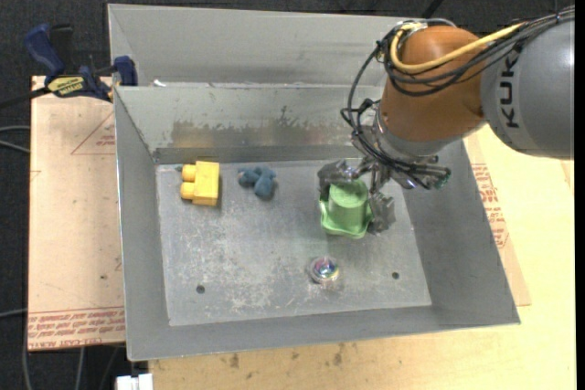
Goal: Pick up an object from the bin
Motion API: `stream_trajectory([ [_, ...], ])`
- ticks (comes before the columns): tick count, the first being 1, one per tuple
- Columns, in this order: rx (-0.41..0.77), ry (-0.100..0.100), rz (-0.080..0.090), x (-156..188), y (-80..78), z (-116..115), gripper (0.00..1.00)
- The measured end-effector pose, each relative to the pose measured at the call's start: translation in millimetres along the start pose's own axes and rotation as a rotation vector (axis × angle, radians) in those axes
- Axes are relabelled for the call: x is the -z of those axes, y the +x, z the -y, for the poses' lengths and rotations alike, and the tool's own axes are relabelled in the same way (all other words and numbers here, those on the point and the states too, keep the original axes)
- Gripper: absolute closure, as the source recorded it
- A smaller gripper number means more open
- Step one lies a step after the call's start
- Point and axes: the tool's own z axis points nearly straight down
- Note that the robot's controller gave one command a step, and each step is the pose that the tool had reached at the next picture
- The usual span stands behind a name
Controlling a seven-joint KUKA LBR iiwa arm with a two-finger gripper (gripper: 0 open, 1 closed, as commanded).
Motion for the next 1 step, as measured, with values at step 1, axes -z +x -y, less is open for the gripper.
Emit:
stream_trajectory([
  [1, -0.006, 0.002, 0.002, 88.3, -3.8, -1.9, 1.0],
])
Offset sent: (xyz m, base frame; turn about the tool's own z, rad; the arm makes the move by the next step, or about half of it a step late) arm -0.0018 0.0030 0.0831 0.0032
